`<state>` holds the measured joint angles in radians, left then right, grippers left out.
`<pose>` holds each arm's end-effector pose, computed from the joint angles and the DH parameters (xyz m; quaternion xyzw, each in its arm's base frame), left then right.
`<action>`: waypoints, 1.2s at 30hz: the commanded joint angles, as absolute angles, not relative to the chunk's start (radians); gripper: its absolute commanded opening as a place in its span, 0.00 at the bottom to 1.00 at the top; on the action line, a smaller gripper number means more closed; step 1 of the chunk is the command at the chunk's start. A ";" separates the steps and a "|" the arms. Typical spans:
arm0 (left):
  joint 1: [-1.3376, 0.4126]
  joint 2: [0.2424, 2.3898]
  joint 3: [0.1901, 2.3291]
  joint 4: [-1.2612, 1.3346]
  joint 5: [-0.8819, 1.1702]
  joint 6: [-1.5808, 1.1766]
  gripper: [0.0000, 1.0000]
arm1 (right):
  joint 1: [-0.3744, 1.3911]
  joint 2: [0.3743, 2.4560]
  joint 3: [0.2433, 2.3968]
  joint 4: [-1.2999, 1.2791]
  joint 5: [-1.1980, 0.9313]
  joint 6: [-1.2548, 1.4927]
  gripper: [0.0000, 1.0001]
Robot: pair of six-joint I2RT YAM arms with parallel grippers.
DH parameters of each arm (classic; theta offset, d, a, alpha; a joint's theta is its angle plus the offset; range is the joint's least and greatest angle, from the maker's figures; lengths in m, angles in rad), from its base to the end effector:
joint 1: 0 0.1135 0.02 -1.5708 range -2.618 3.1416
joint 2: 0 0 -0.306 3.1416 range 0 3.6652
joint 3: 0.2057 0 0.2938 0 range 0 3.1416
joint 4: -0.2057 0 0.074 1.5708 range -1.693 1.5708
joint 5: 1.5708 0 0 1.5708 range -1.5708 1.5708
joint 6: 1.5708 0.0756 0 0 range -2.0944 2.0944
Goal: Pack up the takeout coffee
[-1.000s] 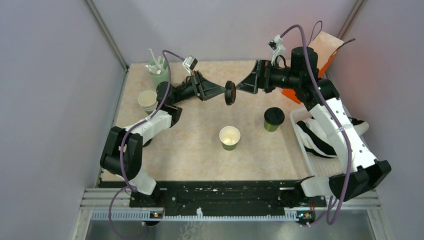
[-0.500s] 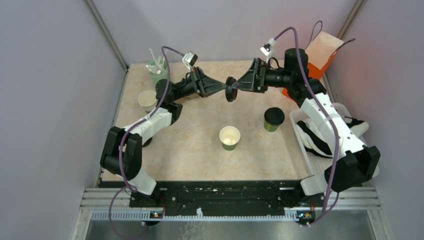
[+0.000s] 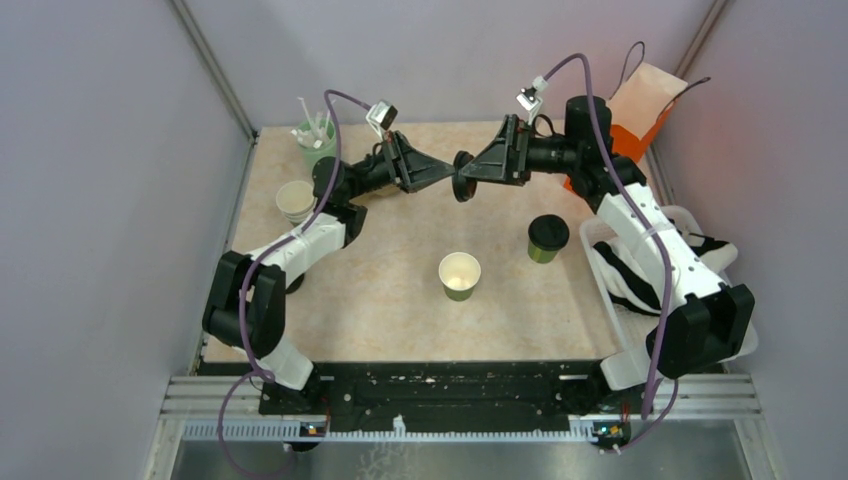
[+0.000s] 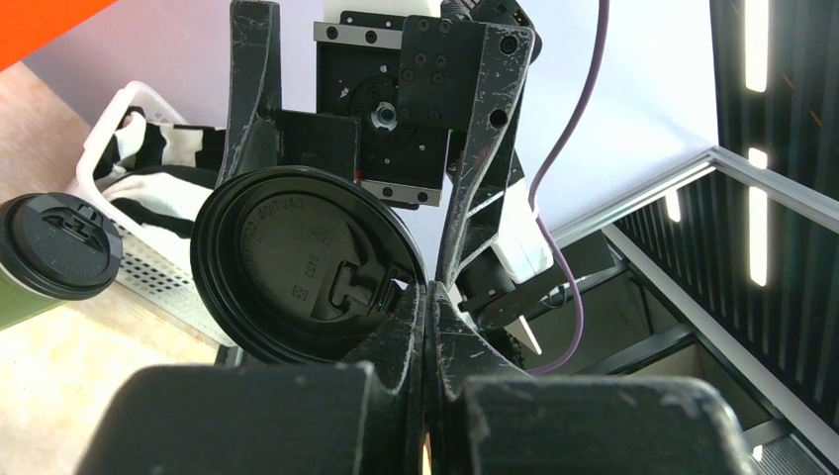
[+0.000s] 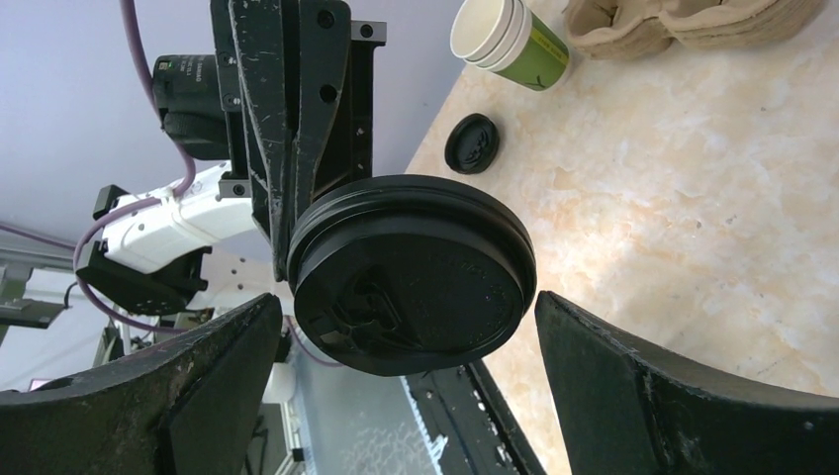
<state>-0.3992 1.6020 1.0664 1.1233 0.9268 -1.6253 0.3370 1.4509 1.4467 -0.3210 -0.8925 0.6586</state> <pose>0.3514 -0.2138 0.3904 0.0794 0.5721 -0.7806 0.2390 0.3451 0.1833 0.4373 -0.1312 0.7636 0.5593 0.2949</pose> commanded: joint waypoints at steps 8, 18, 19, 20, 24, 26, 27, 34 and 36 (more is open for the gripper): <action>-0.411 1.609 1.082 1.230 0.918 -1.623 0.00 | 0.335 1.461 1.453 -0.259 -0.925 0.675 0.97; -0.413 1.614 1.081 1.227 0.906 -1.618 0.00 | 0.336 1.463 1.454 -0.271 -0.916 0.675 0.90; -0.413 1.614 1.083 1.227 0.907 -1.620 0.00 | 0.336 1.463 1.454 -0.270 -0.916 0.675 0.89; -0.414 1.614 1.084 1.227 0.907 -1.619 0.00 | 0.336 1.462 1.454 -0.271 -0.916 0.675 0.88; -0.414 1.615 1.081 1.223 0.908 -1.617 0.00 | 0.336 1.461 1.451 -0.271 -0.915 0.673 0.83; -0.416 1.614 1.079 1.223 0.906 -1.616 0.00 | 0.336 1.460 1.450 -0.273 -0.914 0.675 0.79; -0.416 1.613 1.078 1.223 0.905 -1.616 0.00 | 0.336 1.459 1.449 -0.273 -0.914 0.675 0.78; -0.419 1.606 1.081 1.196 0.923 -1.593 0.00 | 0.336 1.454 1.448 -0.280 -0.908 0.672 0.76; -0.416 1.594 1.084 1.106 0.950 -1.538 0.07 | 0.335 1.449 1.455 -0.302 -0.893 0.659 0.75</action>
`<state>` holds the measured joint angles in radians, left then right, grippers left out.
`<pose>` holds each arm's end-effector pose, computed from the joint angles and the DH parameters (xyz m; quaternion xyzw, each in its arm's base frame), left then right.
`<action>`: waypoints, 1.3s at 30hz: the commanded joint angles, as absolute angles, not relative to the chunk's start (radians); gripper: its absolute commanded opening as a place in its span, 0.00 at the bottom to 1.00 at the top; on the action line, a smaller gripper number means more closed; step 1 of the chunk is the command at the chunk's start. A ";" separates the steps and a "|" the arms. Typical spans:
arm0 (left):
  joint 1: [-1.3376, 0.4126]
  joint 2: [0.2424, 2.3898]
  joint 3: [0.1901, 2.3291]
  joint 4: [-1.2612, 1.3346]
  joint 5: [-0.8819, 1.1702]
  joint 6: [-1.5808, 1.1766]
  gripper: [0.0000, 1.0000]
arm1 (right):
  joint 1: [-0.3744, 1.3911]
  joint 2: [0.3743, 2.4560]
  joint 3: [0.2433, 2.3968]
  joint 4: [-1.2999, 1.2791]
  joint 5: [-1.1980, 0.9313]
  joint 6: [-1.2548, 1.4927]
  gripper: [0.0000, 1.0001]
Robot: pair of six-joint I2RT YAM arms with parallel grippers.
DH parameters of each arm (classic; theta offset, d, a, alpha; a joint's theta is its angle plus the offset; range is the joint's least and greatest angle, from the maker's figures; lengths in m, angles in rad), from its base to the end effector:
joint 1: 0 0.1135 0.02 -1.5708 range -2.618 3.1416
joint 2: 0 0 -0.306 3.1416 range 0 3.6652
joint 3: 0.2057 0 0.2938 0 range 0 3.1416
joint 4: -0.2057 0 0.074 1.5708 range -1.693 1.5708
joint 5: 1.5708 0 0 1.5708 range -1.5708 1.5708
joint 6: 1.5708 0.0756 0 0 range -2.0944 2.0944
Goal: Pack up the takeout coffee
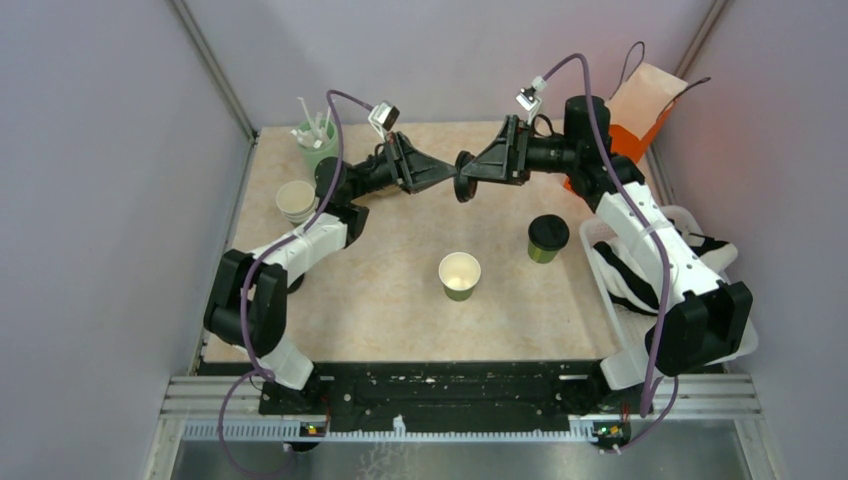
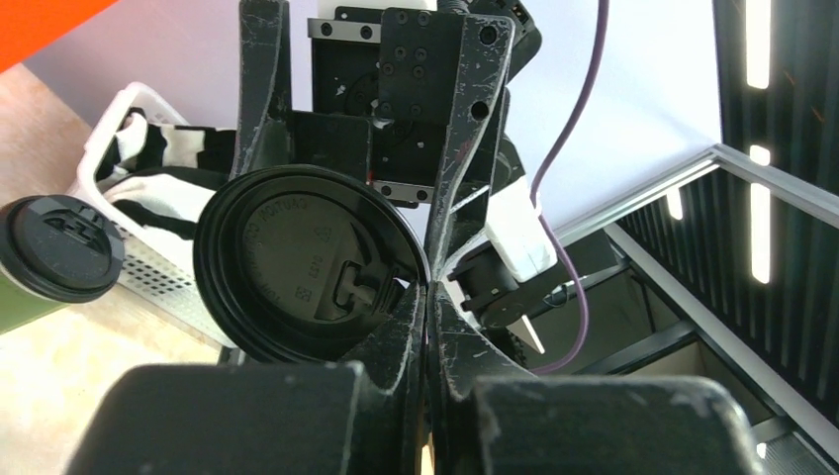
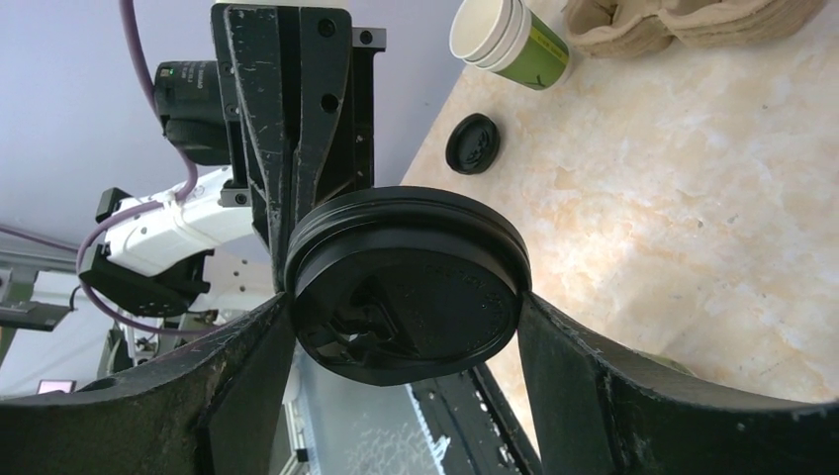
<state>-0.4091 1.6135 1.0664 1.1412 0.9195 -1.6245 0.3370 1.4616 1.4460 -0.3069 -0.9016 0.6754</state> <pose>0.3515 -0.2179 0.3879 0.0816 0.5689 -0.7826 0.2393 0.3483 0.1849 0.4349 -0.1280 0.7628 0.5643 0.2886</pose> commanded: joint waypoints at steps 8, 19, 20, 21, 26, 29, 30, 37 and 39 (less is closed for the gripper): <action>-0.286 1.363 0.980 0.418 0.926 -1.116 0.59 | 0.328 1.416 1.551 -0.668 -0.669 0.420 0.74; -0.204 1.161 1.071 -0.343 0.672 -0.566 0.83 | 0.750 1.647 1.756 -1.251 -0.031 0.241 0.72; -0.204 1.138 1.053 -0.352 0.655 -0.558 0.83 | 0.784 1.687 1.800 -1.289 -0.008 0.233 0.72; -0.204 1.115 1.035 -0.360 0.636 -0.550 0.83 | 0.813 1.734 1.837 -1.324 0.035 0.228 0.72; -0.205 0.995 0.974 -0.441 0.501 -0.533 0.84 | 0.878 1.849 1.941 -1.406 0.124 0.229 0.76; -0.206 0.923 0.952 -0.467 0.422 -0.516 0.84 | 0.879 1.867 1.929 -1.389 0.102 0.236 0.77; -0.206 0.903 0.947 -0.476 0.395 -0.504 0.84 | 0.879 1.873 1.928 -1.386 0.102 0.237 0.77; -0.206 0.878 0.958 -0.536 0.321 -0.431 0.83 | 0.879 1.945 1.977 -1.394 0.092 0.222 0.77; -0.206 0.879 0.956 -0.536 0.321 -0.428 0.83 | 0.879 1.954 1.990 -1.390 0.088 0.218 0.77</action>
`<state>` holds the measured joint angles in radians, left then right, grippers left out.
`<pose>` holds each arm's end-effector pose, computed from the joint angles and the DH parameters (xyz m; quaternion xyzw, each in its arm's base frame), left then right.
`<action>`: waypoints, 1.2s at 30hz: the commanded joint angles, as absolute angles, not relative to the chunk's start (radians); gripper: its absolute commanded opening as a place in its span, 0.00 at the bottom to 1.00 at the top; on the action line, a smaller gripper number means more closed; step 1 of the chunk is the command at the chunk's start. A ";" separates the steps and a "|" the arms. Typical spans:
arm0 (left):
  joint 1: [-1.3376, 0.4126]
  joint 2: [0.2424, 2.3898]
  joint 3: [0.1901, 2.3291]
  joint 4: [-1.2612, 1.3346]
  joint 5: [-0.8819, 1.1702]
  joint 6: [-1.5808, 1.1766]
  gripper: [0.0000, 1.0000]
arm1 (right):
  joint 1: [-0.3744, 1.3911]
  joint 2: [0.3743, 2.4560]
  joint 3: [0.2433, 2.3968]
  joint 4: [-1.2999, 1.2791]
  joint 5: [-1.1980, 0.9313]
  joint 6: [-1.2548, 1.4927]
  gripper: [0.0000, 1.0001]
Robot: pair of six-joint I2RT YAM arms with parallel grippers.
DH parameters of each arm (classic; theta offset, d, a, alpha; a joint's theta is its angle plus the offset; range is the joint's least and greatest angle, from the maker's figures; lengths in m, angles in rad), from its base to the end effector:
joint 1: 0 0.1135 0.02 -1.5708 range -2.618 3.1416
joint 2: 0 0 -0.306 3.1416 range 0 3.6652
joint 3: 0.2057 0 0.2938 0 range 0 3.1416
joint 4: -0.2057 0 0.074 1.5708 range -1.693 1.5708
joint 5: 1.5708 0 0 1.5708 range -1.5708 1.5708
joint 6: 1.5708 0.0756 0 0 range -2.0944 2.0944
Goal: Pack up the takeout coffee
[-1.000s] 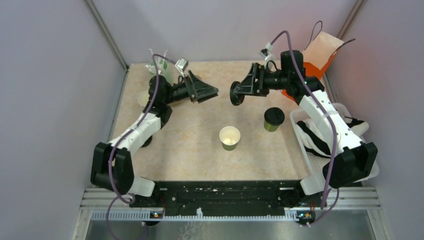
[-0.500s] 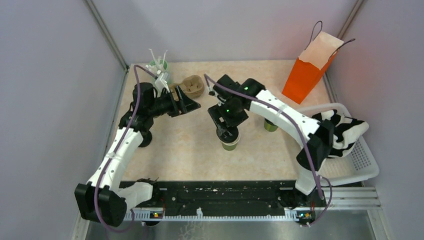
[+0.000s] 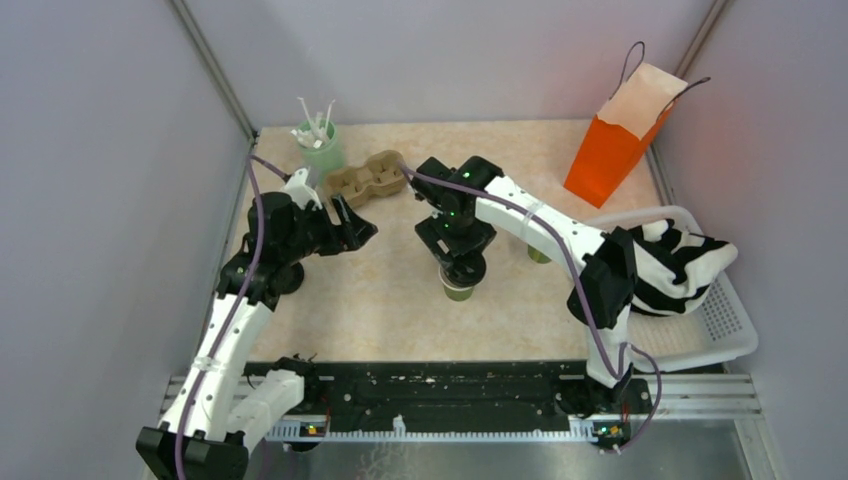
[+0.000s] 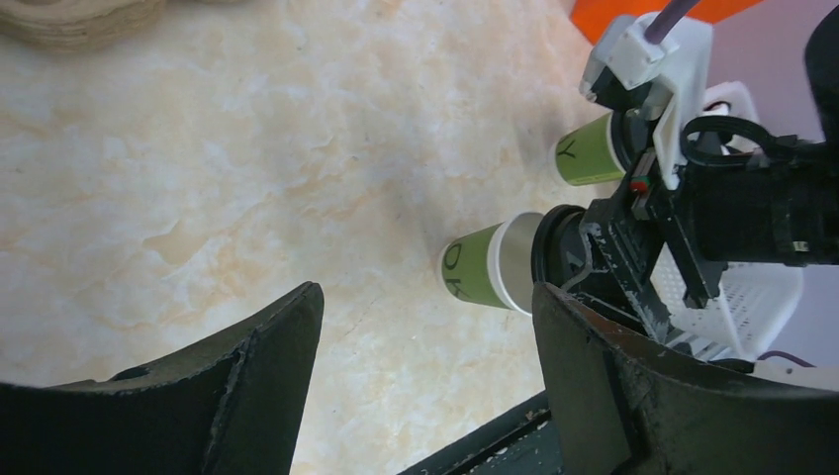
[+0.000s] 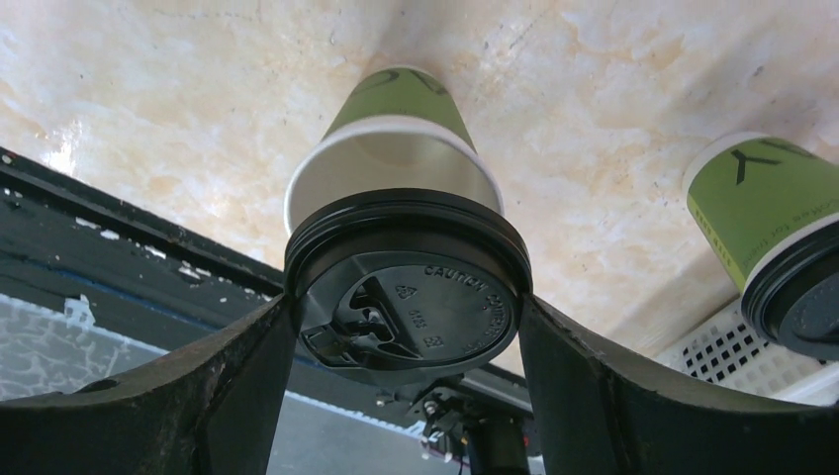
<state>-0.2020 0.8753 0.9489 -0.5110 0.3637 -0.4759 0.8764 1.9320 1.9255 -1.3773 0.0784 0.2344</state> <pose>0.2272 -0.0740 0.3681 -0.0171 0.8353 -0.3195 0.4472 0.2886 0.3373 0.3111 -0.3104 0.9452 0.0160 0.0998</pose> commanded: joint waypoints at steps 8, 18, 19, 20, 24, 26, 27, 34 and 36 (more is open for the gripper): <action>-0.205 0.899 0.960 -0.521 0.321 -0.422 0.83 | 0.874 1.977 1.986 -1.383 0.064 0.207 0.77; -0.206 0.902 0.974 -0.540 0.317 -0.403 0.83 | 0.870 1.987 1.970 -1.363 0.010 0.199 0.77; -0.206 0.901 0.974 -0.541 0.315 -0.402 0.83 | 0.869 1.989 1.970 -1.360 0.010 0.199 0.77; -0.205 0.901 0.975 -0.543 0.313 -0.402 0.83 | 0.869 1.991 1.970 -1.357 0.010 0.198 0.77; -0.206 0.895 0.975 -0.551 0.307 -0.405 0.83 | 0.867 1.998 1.970 -1.355 0.017 0.201 0.77; -0.205 0.888 0.971 -0.551 0.305 -0.408 0.83 | 0.867 2.001 1.970 -1.352 0.017 0.201 0.77; -0.205 0.885 0.970 -0.552 0.301 -0.408 0.83 | 0.866 2.003 1.969 -1.352 0.018 0.202 0.77; -0.206 0.879 0.964 -0.557 0.300 -0.408 0.83 | 0.865 2.012 1.967 -1.351 0.025 0.206 0.77; -0.205 0.879 0.965 -0.557 0.298 -0.412 0.83 | 0.864 2.017 1.967 -1.351 0.018 0.206 0.77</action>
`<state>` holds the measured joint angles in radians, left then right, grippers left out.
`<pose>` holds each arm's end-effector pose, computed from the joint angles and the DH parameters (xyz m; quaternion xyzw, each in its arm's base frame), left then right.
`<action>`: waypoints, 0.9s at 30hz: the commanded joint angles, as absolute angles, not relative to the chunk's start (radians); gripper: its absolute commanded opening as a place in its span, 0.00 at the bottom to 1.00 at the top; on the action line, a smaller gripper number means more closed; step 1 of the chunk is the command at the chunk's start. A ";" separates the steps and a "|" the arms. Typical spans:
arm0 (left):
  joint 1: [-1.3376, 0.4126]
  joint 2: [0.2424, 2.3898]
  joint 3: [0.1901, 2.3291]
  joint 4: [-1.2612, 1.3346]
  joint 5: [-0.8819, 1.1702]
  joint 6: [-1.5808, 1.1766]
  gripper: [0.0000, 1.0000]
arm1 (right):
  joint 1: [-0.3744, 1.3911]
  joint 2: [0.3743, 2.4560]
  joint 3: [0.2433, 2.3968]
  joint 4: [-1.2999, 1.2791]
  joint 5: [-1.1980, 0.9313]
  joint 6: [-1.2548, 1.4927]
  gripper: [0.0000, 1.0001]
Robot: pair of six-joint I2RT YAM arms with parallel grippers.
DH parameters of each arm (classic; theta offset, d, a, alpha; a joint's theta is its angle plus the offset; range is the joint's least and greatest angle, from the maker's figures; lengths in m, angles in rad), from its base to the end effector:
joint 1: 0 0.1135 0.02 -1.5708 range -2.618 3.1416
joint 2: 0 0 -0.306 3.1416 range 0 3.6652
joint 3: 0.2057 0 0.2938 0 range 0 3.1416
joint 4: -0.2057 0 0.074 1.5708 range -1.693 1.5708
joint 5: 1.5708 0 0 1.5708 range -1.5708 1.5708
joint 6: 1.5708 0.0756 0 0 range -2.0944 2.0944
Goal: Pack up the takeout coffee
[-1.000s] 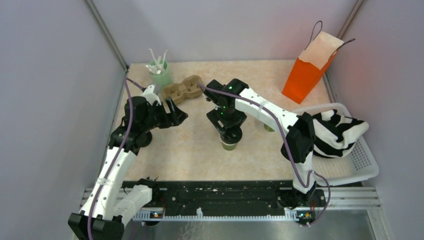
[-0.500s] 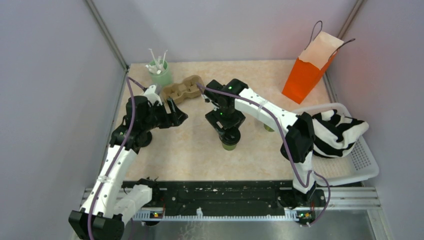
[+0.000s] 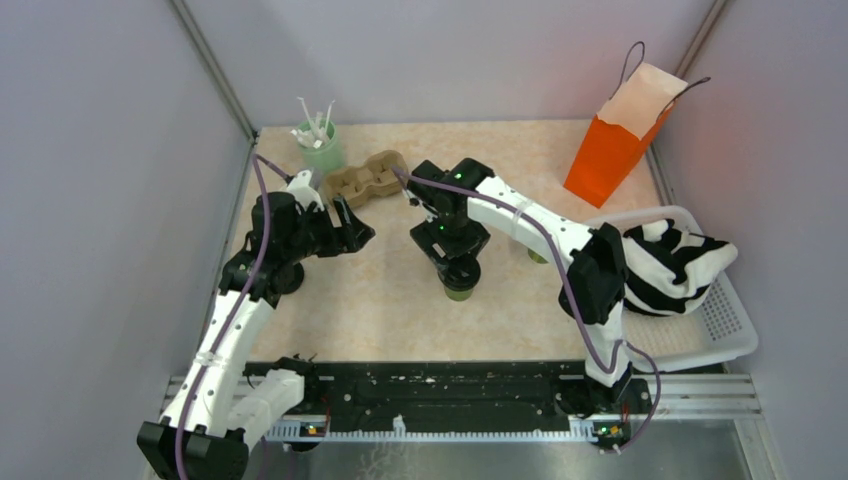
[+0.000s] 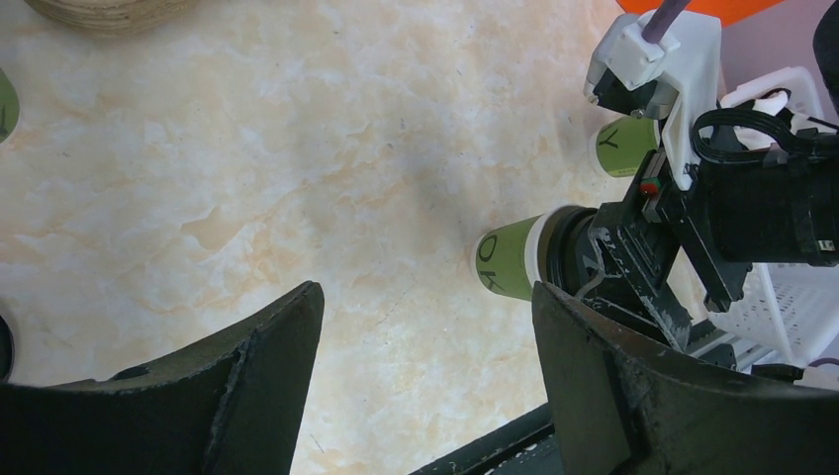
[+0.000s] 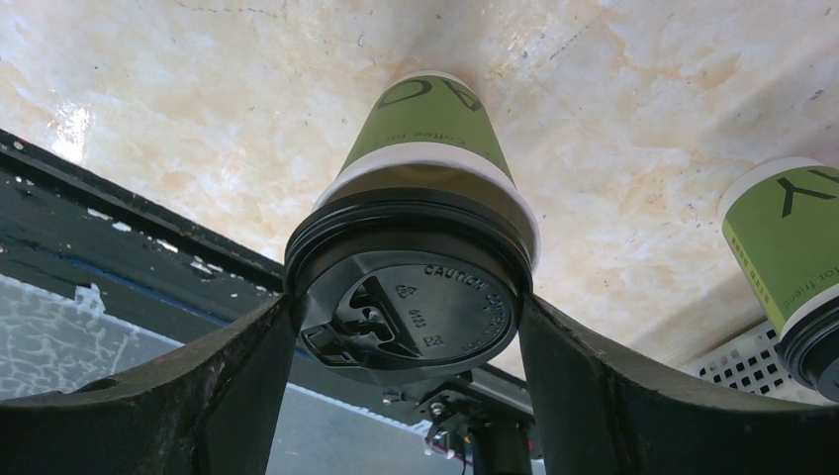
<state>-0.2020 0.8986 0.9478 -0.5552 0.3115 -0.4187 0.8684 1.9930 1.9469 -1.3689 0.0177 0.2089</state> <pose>0.2319 -0.0711 0.3563 -0.0138 0.8547 -0.2804 0.4367 0.2973 0.3492 0.2915 -0.3222 0.9434 0.0323 0.0713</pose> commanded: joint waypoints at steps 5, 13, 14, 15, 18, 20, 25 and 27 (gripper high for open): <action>-0.205 0.878 0.968 -0.554 0.301 -0.413 0.83 | 0.865 2.021 1.965 -1.351 0.016 0.206 0.78; -0.206 0.873 0.963 -0.555 0.298 -0.411 0.83 | 0.862 2.034 1.966 -1.344 0.029 0.207 0.78; -0.205 0.874 0.963 -0.555 0.297 -0.410 0.83 | 0.862 2.035 1.966 -1.344 0.029 0.207 0.78; -0.206 0.874 0.963 -0.554 0.296 -0.410 0.83 | 0.862 2.037 1.971 -1.346 0.030 0.208 0.78; -0.205 0.877 0.964 -0.553 0.296 -0.408 0.83 | 0.862 2.032 1.987 -1.356 0.039 0.210 0.78; -0.205 0.882 0.966 -0.552 0.297 -0.407 0.83 | 0.863 2.026 1.999 -1.369 0.044 0.212 0.78; -0.206 0.895 0.970 -0.543 0.304 -0.403 0.83 | 0.864 1.997 2.013 -1.392 0.070 0.219 0.78; -0.206 0.901 0.971 -0.539 0.307 -0.403 0.83 | 0.865 1.993 2.016 -1.392 0.077 0.219 0.78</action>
